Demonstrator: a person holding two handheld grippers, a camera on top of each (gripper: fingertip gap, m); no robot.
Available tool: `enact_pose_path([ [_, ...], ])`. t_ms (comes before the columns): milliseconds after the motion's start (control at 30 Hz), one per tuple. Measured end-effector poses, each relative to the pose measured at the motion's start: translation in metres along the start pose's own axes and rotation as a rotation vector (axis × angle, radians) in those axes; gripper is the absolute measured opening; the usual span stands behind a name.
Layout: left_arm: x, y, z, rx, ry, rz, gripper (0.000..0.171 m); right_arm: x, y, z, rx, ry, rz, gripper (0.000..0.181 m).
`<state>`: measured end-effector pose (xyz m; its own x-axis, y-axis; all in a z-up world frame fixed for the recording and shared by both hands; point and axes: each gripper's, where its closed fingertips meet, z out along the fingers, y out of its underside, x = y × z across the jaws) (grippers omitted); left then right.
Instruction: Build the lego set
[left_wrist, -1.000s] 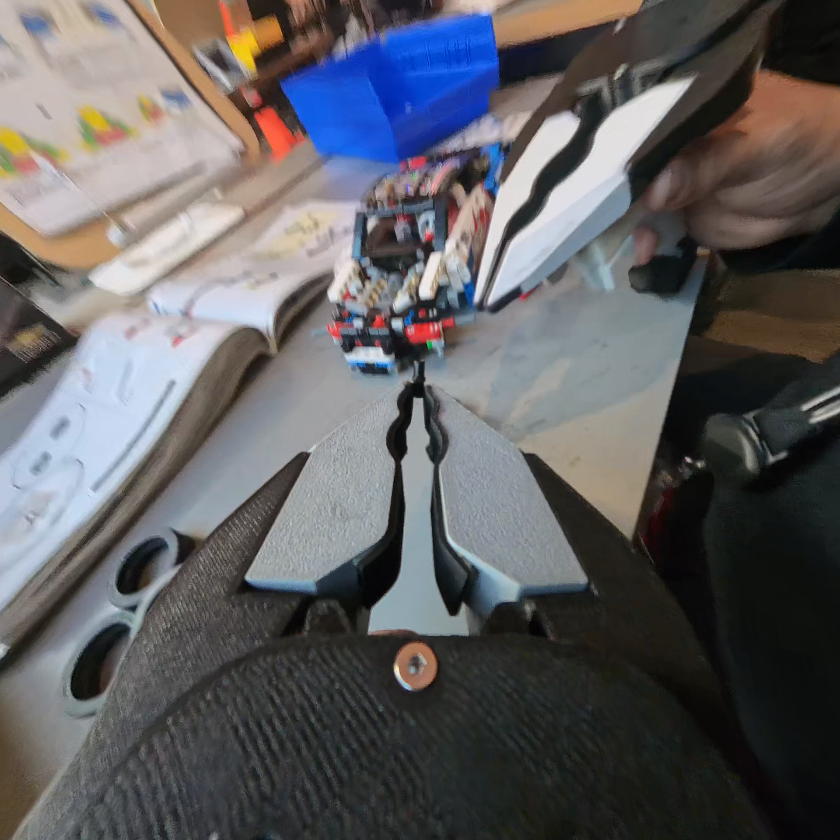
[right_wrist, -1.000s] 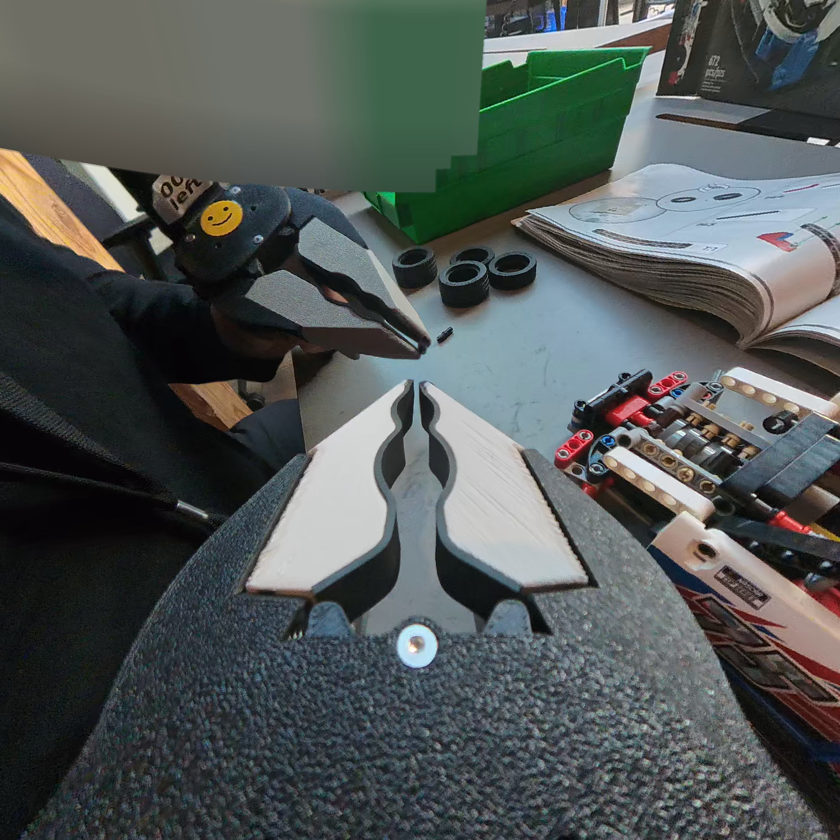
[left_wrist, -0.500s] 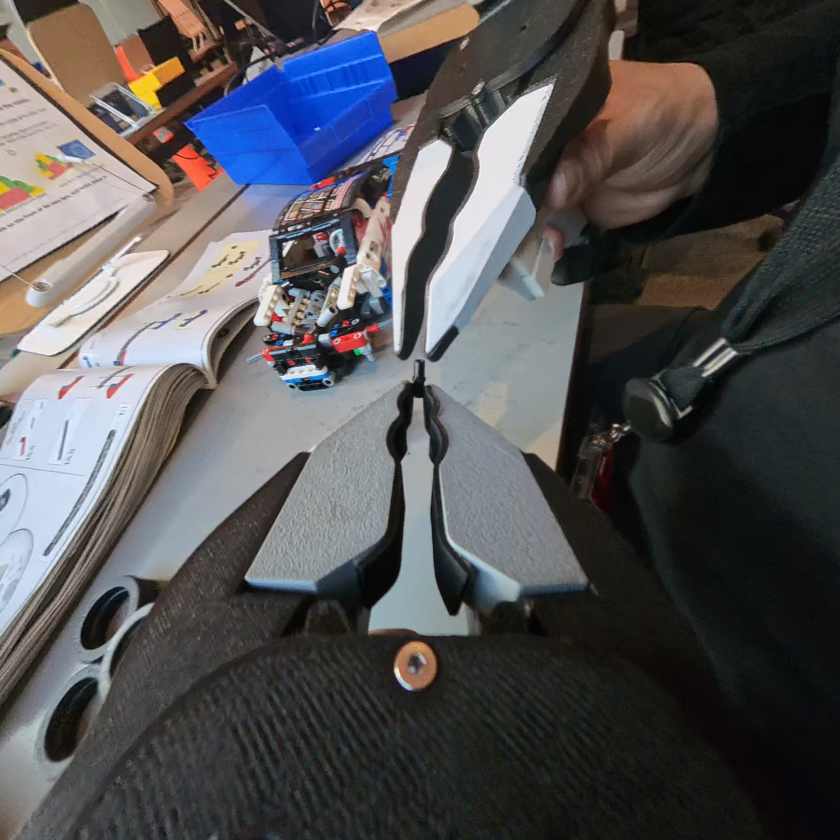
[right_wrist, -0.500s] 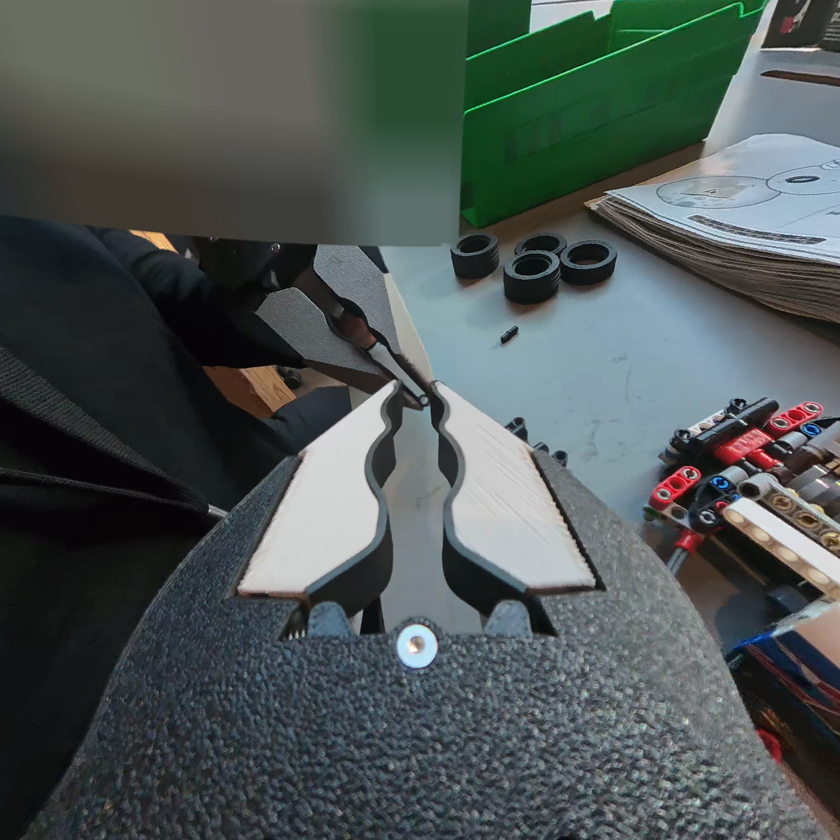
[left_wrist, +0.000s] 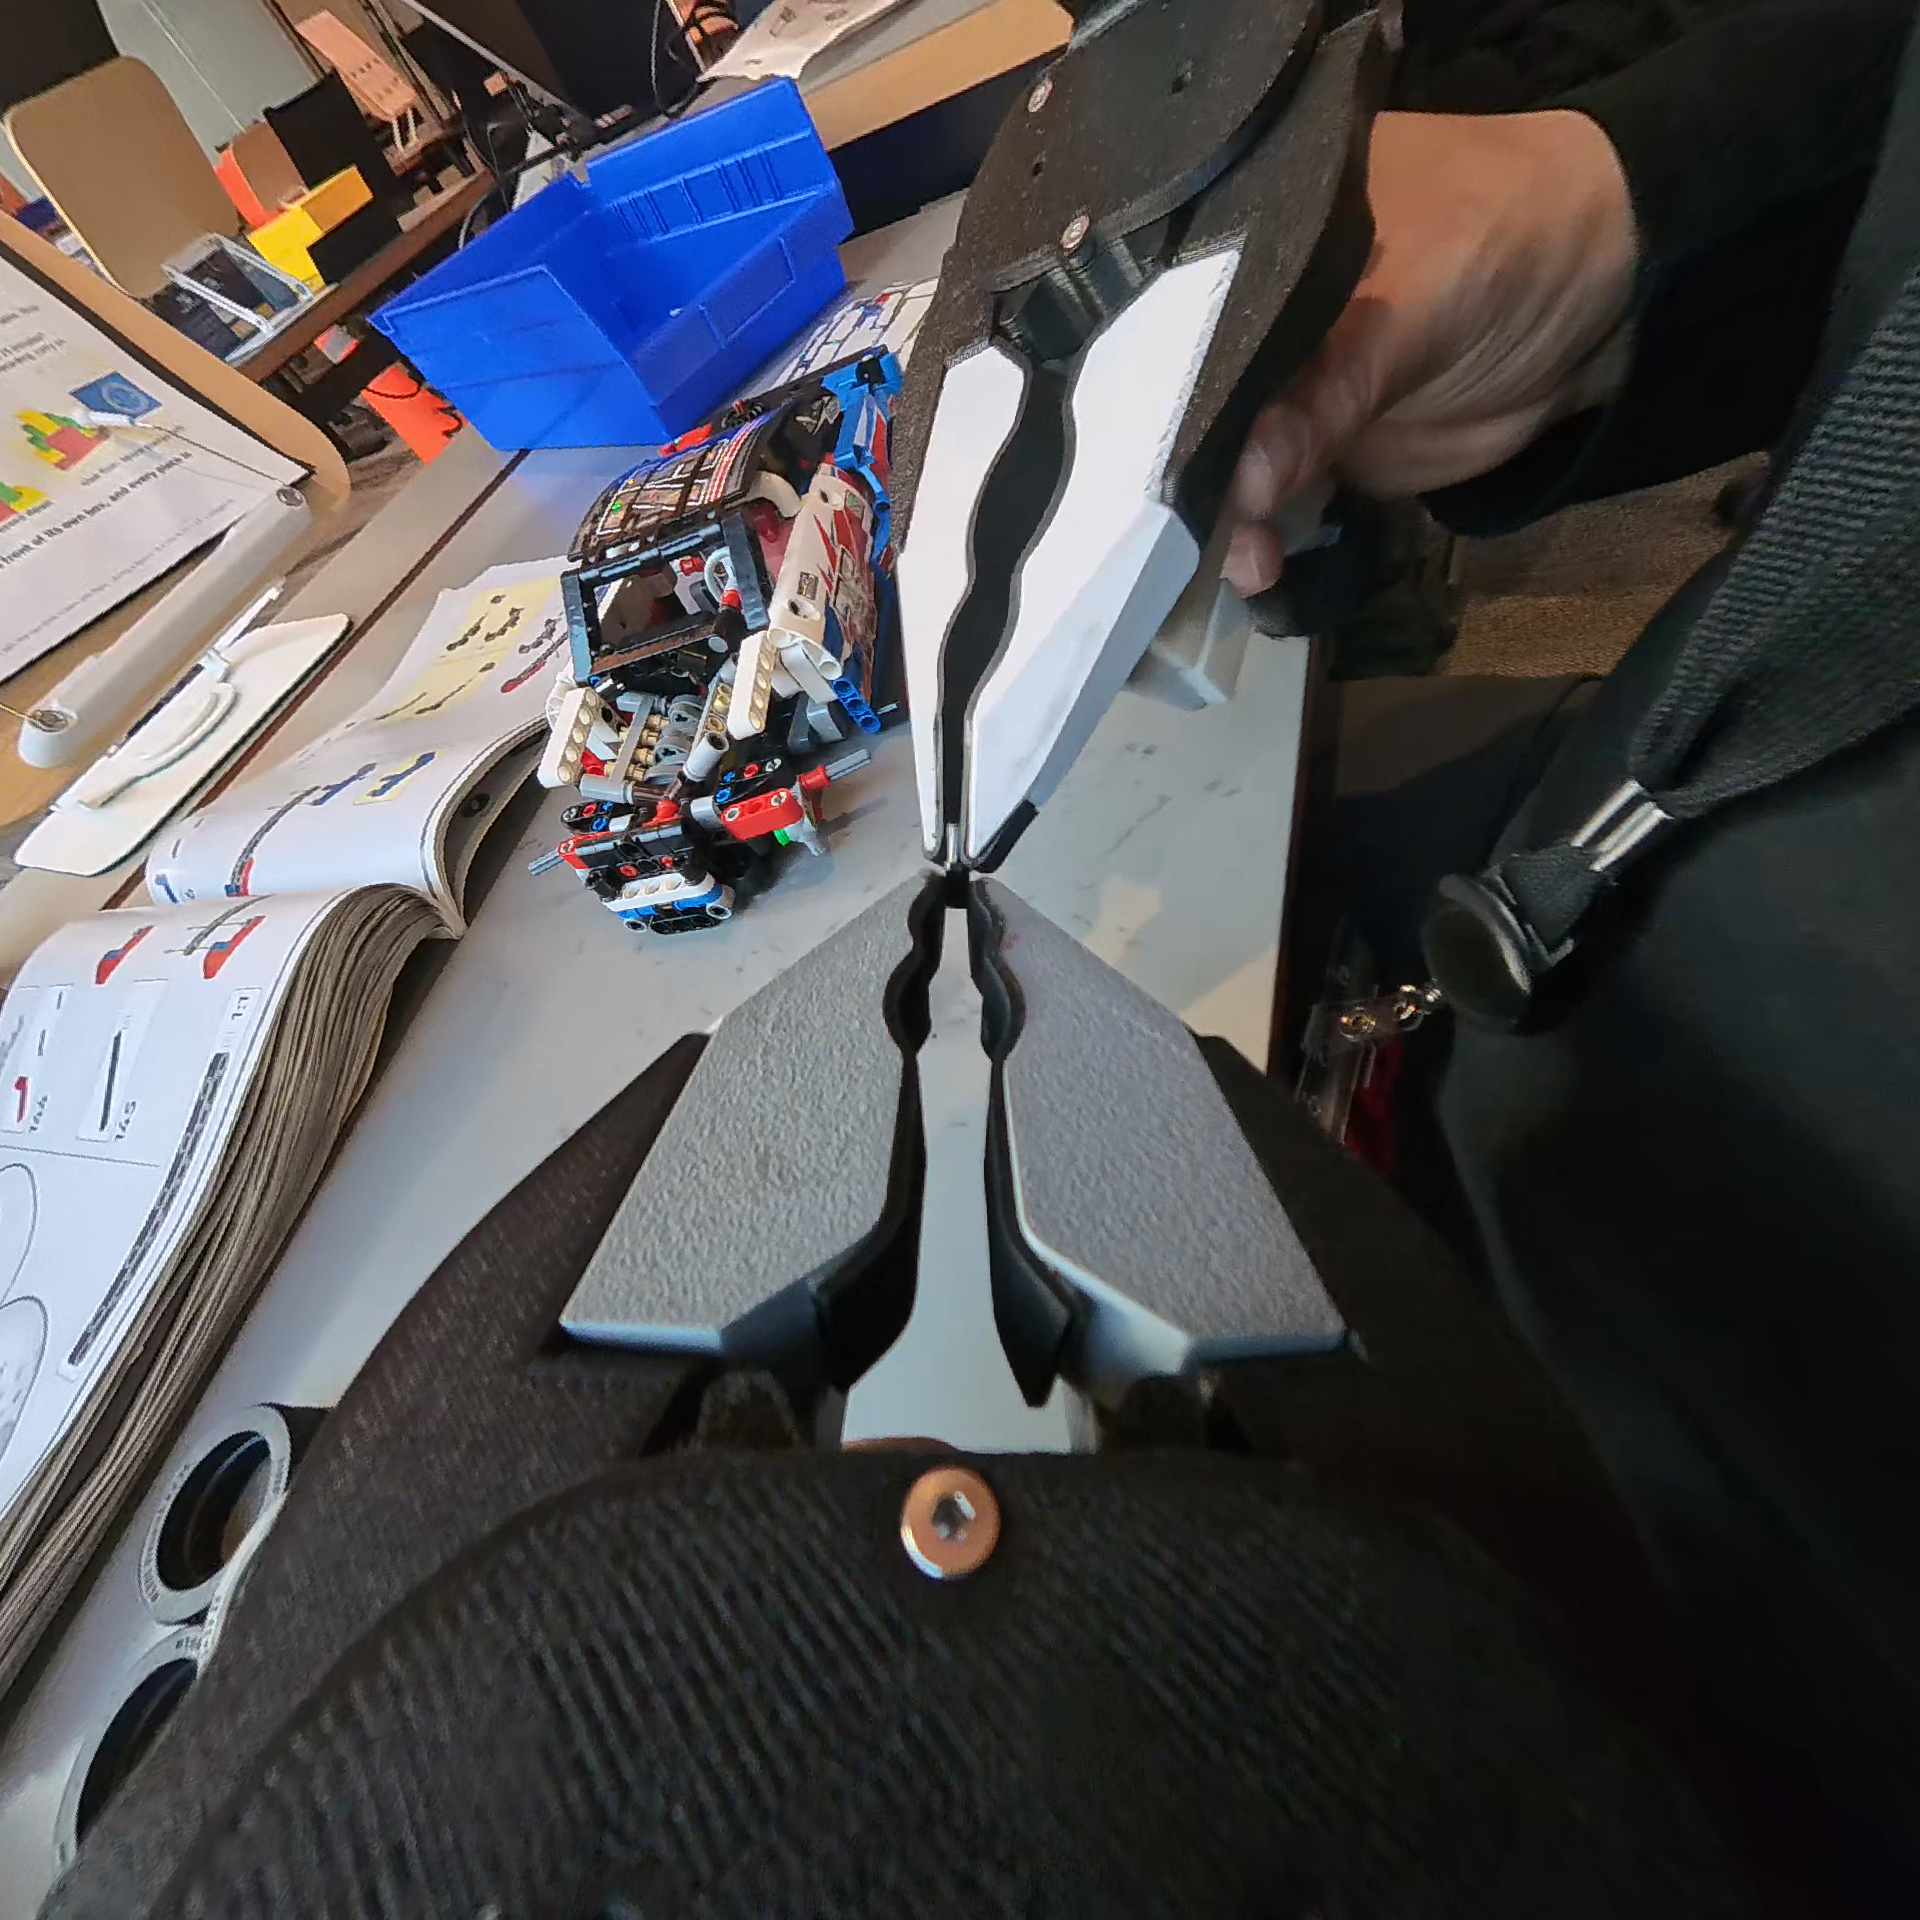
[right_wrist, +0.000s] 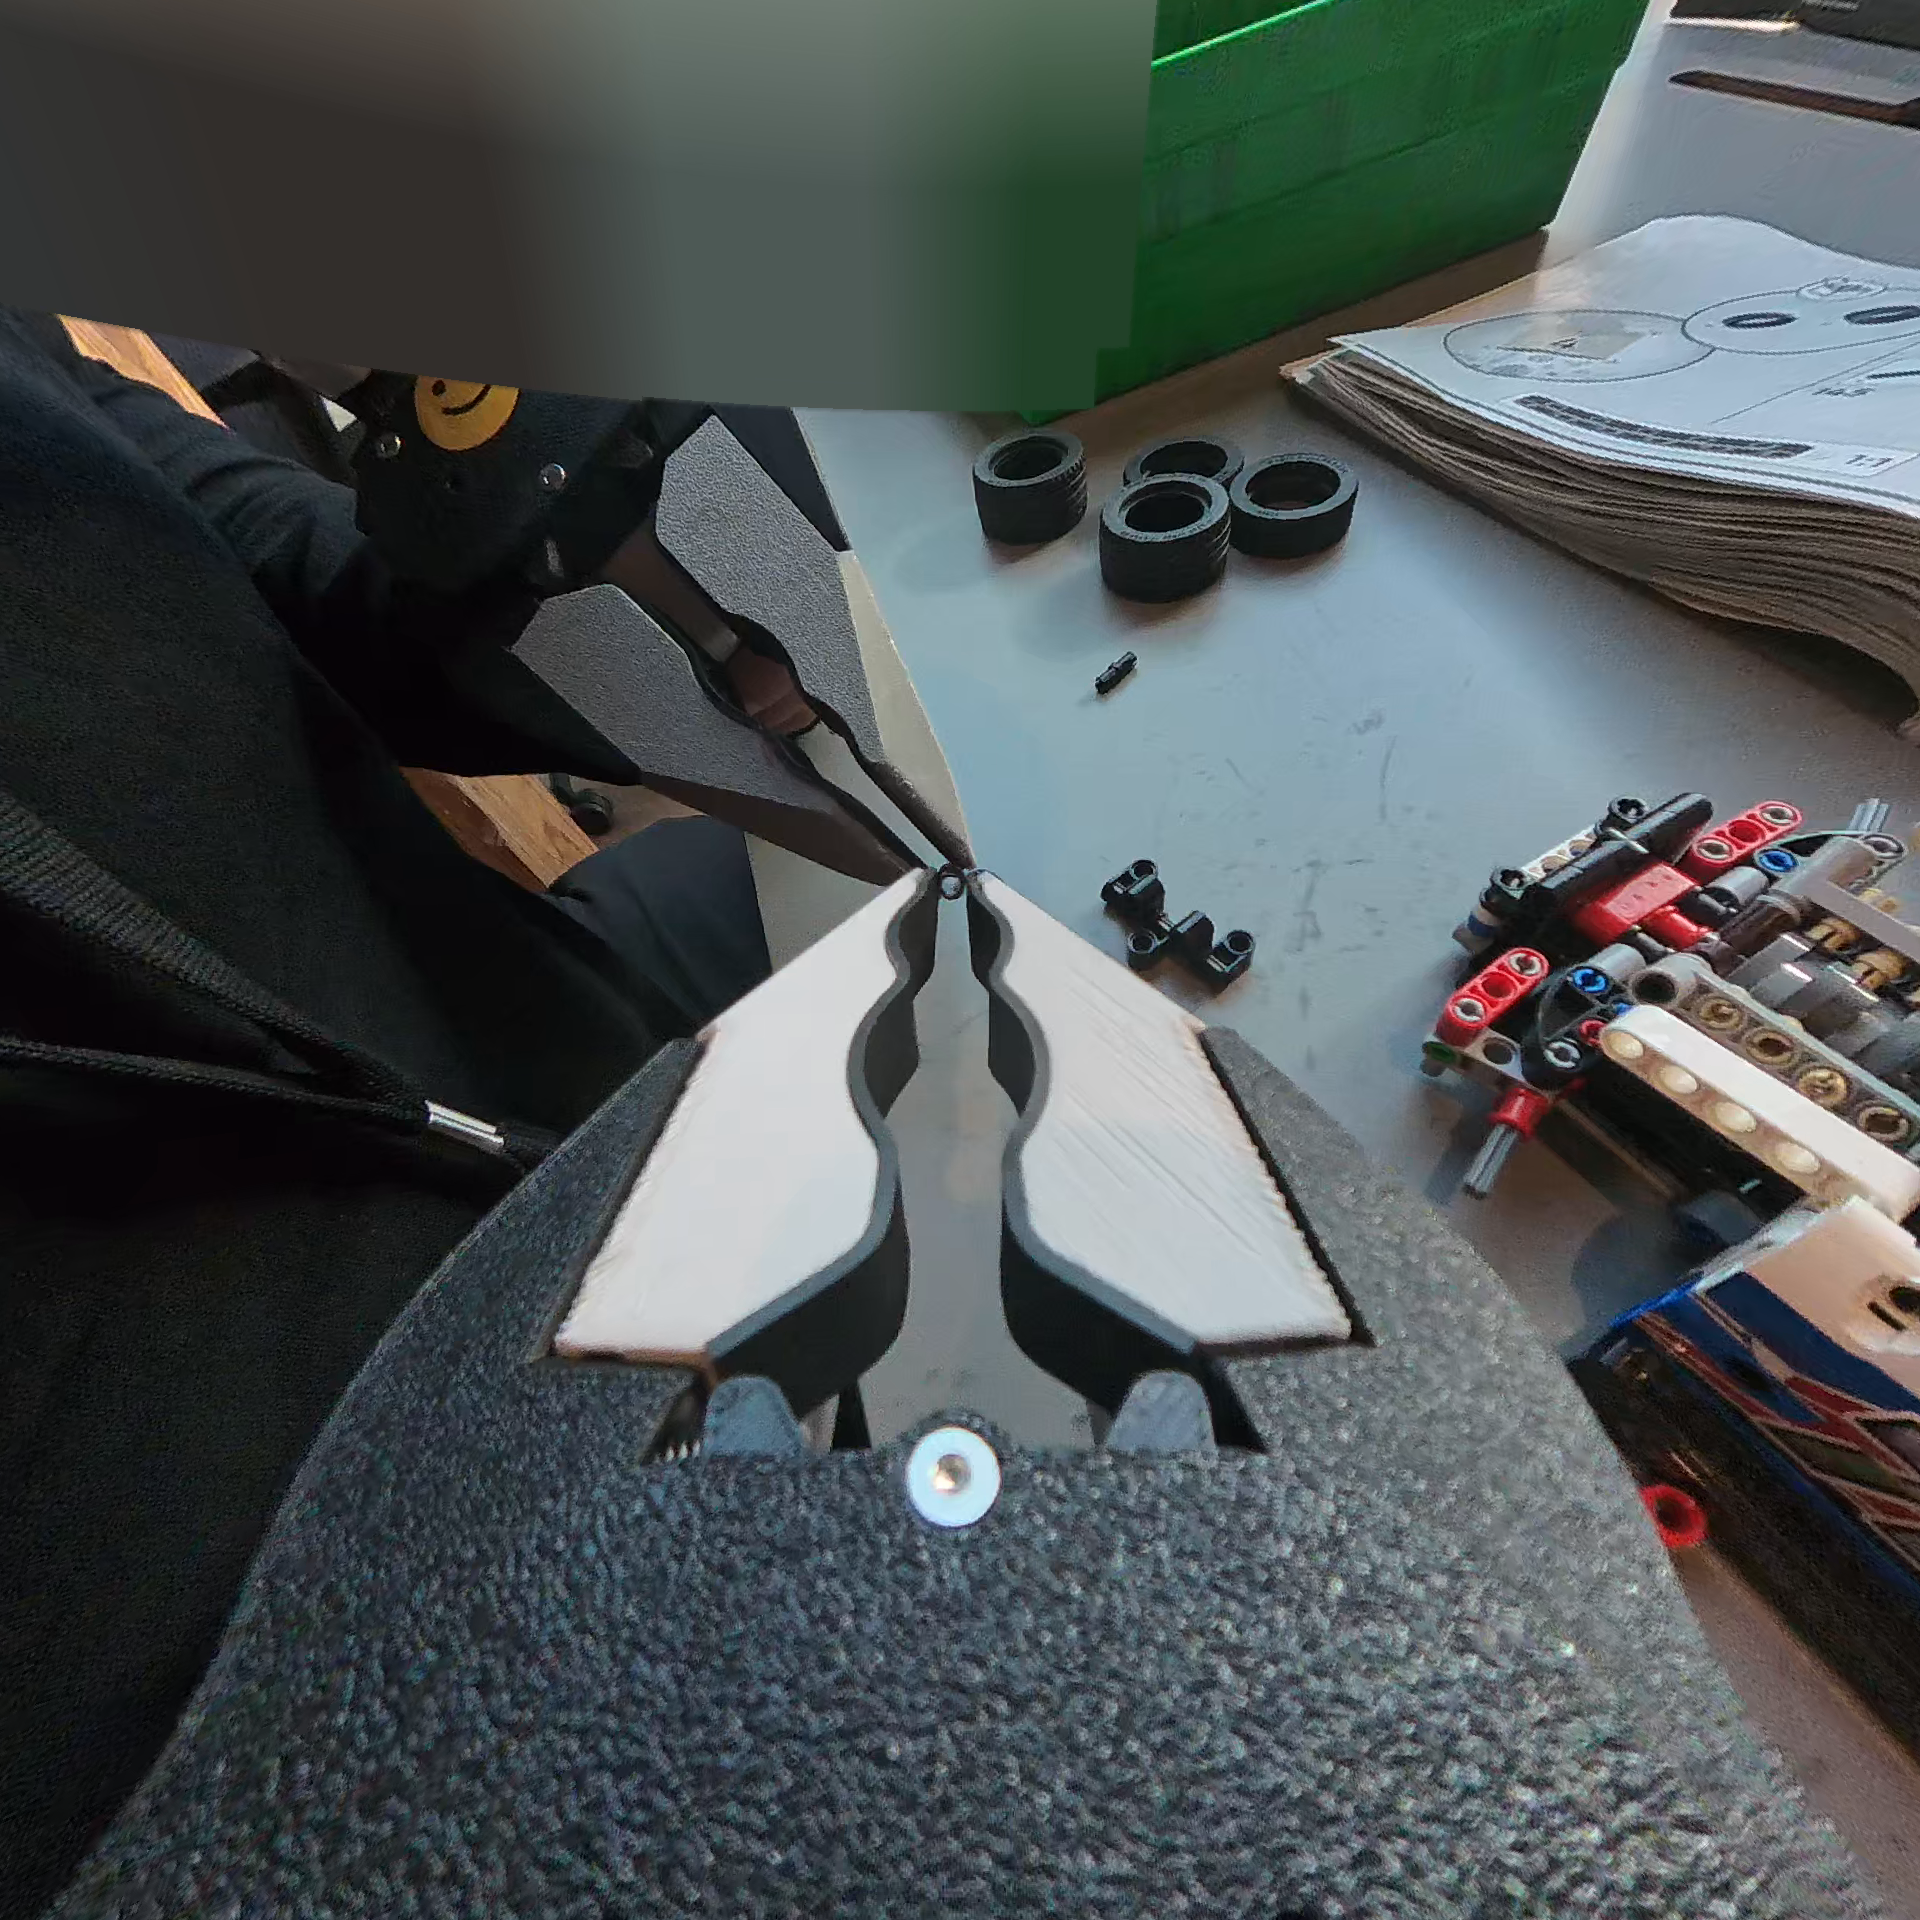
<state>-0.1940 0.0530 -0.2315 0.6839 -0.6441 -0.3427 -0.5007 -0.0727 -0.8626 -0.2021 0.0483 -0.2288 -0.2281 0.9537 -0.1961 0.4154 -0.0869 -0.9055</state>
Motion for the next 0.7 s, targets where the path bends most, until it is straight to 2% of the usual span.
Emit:
enact_pose_path([
  [433, 0.000, 0.007, 0.002, -0.035, 0.021, 0.013, 0.001, 0.002, 0.005, 0.004, -0.059, 0.003, -0.036, 0.004],
  [600, -0.005, 0.014, 0.002, -0.071, 0.085, -0.128, 0.007, 0.009, 0.008, 0.004, -0.104, 0.039, -0.033, 0.004],
  [700, -0.023, 0.034, 0.003, -0.160, 0.081, -0.214, 0.017, 0.018, 0.010, -0.001, -0.133, 0.066, -0.025, 0.004],
])
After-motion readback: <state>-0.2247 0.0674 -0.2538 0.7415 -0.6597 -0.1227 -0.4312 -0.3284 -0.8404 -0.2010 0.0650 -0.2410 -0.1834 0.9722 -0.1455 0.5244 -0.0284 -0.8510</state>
